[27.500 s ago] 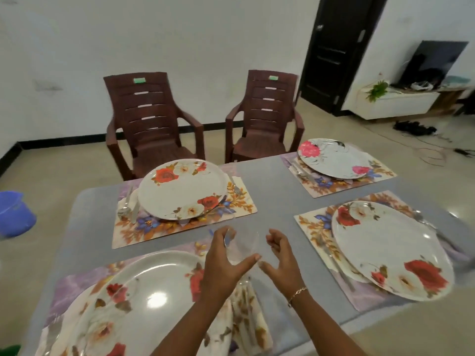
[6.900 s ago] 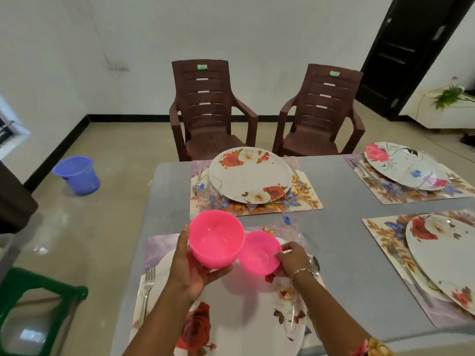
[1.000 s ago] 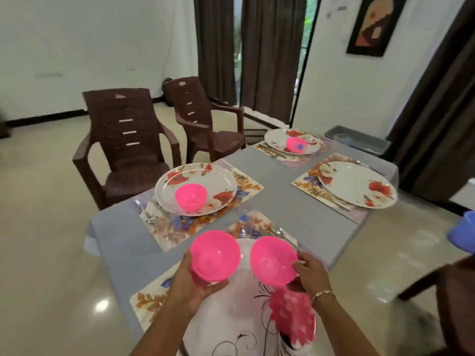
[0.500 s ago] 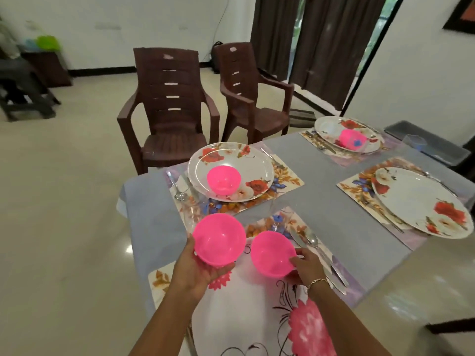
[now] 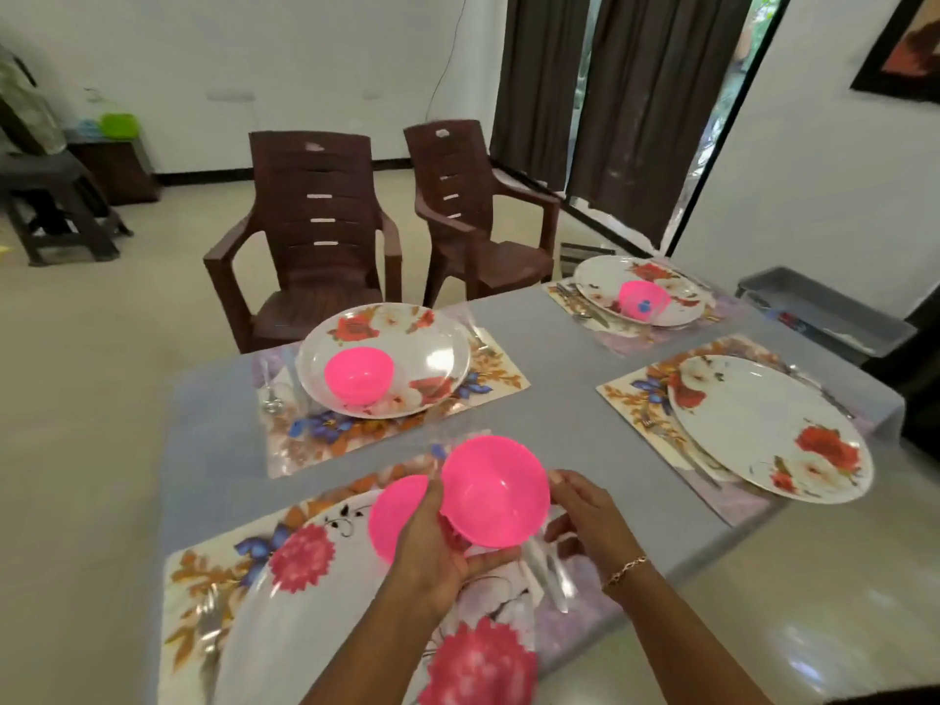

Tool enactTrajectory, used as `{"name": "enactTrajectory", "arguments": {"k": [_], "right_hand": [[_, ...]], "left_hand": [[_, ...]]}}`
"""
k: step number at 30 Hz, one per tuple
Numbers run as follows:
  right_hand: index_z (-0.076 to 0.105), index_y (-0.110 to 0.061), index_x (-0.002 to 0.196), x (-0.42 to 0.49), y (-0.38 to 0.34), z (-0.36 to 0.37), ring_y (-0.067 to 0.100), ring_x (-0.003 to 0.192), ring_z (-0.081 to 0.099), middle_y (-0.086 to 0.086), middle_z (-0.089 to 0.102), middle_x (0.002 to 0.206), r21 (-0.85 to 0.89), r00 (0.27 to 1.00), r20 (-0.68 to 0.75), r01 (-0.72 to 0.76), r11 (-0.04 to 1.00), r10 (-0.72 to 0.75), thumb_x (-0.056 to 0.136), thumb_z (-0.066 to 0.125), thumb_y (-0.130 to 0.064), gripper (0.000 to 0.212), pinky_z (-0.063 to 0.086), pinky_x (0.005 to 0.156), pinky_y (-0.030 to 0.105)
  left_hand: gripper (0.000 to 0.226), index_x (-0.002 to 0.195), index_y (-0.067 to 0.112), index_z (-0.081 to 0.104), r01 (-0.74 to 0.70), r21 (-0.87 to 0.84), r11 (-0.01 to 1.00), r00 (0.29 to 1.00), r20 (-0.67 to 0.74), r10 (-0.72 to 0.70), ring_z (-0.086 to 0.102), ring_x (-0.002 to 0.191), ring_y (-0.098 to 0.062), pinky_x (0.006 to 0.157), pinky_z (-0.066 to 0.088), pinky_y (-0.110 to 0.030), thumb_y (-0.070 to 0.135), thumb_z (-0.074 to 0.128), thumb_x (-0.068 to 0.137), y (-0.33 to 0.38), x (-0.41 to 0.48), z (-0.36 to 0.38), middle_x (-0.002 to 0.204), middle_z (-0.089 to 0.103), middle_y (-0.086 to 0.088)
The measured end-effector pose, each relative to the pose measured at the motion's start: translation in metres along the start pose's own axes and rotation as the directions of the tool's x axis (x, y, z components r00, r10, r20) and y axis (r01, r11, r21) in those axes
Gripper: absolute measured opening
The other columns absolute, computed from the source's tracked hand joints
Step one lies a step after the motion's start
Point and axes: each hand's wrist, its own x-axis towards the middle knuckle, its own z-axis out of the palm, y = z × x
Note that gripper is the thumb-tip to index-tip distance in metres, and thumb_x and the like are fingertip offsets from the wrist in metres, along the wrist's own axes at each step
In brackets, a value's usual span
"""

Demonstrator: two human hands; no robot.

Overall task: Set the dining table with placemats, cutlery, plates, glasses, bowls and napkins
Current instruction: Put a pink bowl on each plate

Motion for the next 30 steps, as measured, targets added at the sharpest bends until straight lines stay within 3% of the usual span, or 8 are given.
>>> {"name": "enactTrajectory", "arguments": {"k": [3,8,11,15,18,24,30], "right_hand": [[0.06,-0.018,0.1,-0.01,0.0,-0.065,0.015,0.049,0.054,0.005,0.06,0.078,0.01,0.998,0.061,-0.02,1.0,0.02,0.092,0.053,-0.024,0.011,0.038,0.042,0.023],[0.053,-0.017,0.116,-0.013,0.011,-0.17,0.015,0.048,0.054,0.012,0.058,0.078,0.082,0.999,-0.001,-0.053,0.995,0.053,0.091,0.051,-0.005,0.028,0.041,0.04,0.022],[0.054,-0.016,0.112,-0.011,0.014,-0.22,0.015,0.043,0.051,0.013,0.055,0.067,0.192,0.995,-0.05,-0.076,0.978,0.087,0.09,0.048,-0.001,0.027,0.041,0.039,0.021],[0.053,-0.017,0.102,0.008,0.019,-0.273,0.016,0.037,0.047,0.012,0.045,0.061,0.285,0.986,-0.116,-0.081,0.955,0.118,0.09,0.044,0.003,0.024,0.043,0.037,0.021],[0.052,-0.009,0.11,0.033,0.023,-0.314,0.014,0.035,0.045,0.011,0.043,0.061,0.319,0.973,-0.176,-0.085,0.944,0.147,0.09,0.044,0.004,0.025,0.045,0.037,0.023],[0.045,-0.012,0.127,0.112,0.019,-0.382,0.021,0.045,0.055,0.012,0.052,0.09,0.252,0.951,-0.246,-0.124,0.96,0.187,0.091,0.046,0.001,0.039,0.05,0.04,0.025],[0.045,-0.008,0.125,0.207,0.013,-0.428,0.024,0.047,0.049,0.019,0.051,0.077,0.185,0.935,-0.236,-0.224,0.957,0.265,0.092,0.041,0.002,0.036,0.046,0.04,0.026]], "left_hand": [[0.044,0.117,0.008,0.053,0.054,0.017,0.998,0.998,0.041,-0.054,0.056,0.103,-0.045,0.05,0.055,-0.055,0.042,0.05,0.09,-0.048,0.006,0.058,0.116,0.056,-0.023],[0.041,0.113,0.011,0.053,0.109,0.12,0.987,0.99,0.078,-0.119,0.055,0.106,-0.043,0.049,0.056,-0.052,0.046,0.047,0.092,-0.111,0.015,0.146,0.115,0.056,-0.02],[0.04,0.113,0.012,0.052,0.111,0.207,0.972,0.986,0.097,-0.134,0.057,0.099,-0.038,0.049,0.056,-0.047,0.045,0.042,0.094,-0.135,0.024,0.188,0.111,0.055,-0.018],[0.044,0.119,0.014,0.052,0.097,0.317,0.943,0.979,0.138,-0.147,0.057,0.104,-0.037,0.061,0.059,-0.047,0.048,0.037,0.096,-0.152,0.048,0.228,0.117,0.055,-0.018],[0.045,0.121,0.012,0.051,0.099,0.3,0.949,0.977,0.151,-0.15,0.056,0.107,-0.036,0.061,0.059,-0.045,0.048,0.039,0.096,-0.16,0.075,0.256,0.12,0.054,-0.02],[0.05,0.125,0.011,0.05,0.07,0.234,0.97,0.983,0.149,-0.107,0.054,0.112,-0.037,0.067,0.056,-0.043,0.049,0.038,0.096,-0.165,0.139,0.306,0.123,0.054,-0.019],[0.049,0.119,0.007,0.055,0.054,0.163,0.985,0.99,0.121,-0.074,0.057,0.099,-0.03,0.07,0.052,-0.043,0.047,0.038,0.096,-0.163,0.196,0.357,0.109,0.058,-0.015]]}}
